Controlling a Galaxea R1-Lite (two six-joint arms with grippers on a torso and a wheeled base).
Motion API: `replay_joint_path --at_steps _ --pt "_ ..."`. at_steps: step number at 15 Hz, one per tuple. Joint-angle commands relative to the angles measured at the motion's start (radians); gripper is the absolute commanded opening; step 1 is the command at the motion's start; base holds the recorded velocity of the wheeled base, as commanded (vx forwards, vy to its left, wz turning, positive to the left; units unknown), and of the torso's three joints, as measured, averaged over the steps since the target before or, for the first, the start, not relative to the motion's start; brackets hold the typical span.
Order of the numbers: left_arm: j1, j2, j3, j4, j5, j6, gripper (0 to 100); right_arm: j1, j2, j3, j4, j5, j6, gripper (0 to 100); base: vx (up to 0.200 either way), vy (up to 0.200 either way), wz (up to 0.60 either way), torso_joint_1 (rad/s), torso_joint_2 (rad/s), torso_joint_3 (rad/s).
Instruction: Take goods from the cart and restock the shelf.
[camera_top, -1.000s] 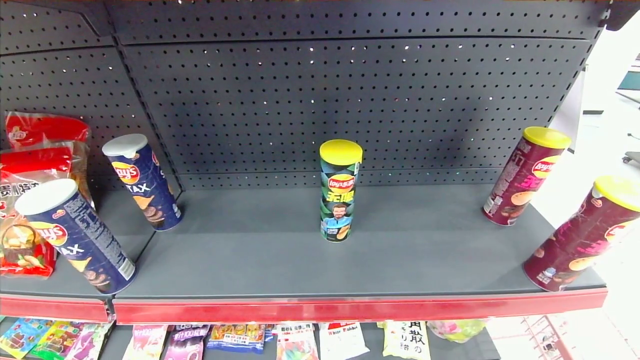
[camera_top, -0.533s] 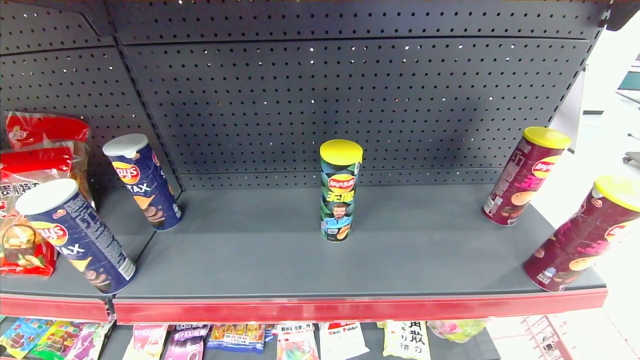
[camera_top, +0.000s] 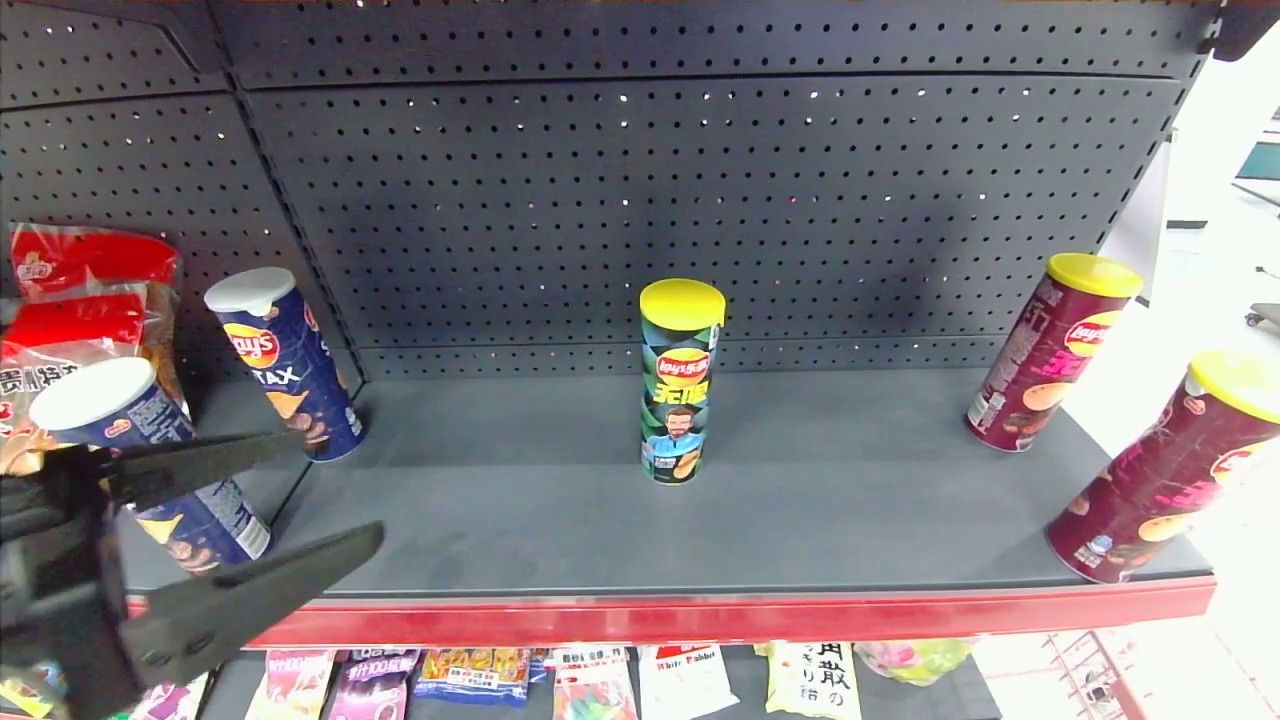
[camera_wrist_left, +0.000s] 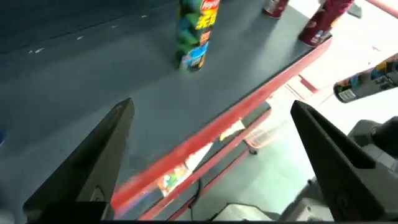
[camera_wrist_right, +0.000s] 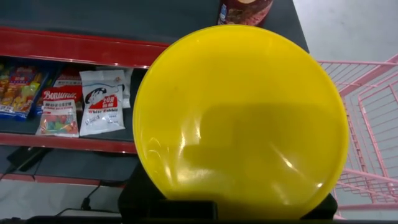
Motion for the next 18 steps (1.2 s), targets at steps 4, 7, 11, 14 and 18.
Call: replay_joint_path --at_steps 4,7,11,14,18 --pt "-0.032 0.511 -0.202 -0.118 -0.081 0.117 100 0.0 0.0 -0.004 0.0 -0.003 -0.001 0 0.0 0.0 0.0 0.0 0.0 0.0" --pt "-0.049 0.643 -0.246 -0.219 -0.107 0.145 100 0.0 0.0 -0.001 0.0 -0.003 -0.001 0 0.0 0.0 0.0 0.0 0.0 0.0" --pt "-0.065 0.795 -0.395 -0.236 -0.084 0.147 100 0.0 0.0 0.0 0.0 -0.008 -0.001 0 0.0 0.0 0.0 0.0 0.0 0.0" --pt "-0.07 0.856 -0.456 -0.24 -0.075 0.145 100 0.0 0.0 0.003 0.0 -0.008 -0.001 0 0.0 0.0 0.0 0.0 0.0 0.0" --pt "-0.07 0.957 -0.598 -0.262 -0.081 0.145 100 0.0 0.0 0.003 0.0 -0.006 -0.001 0 0.0 0.0 0.0 0.0 0.0 0.0"
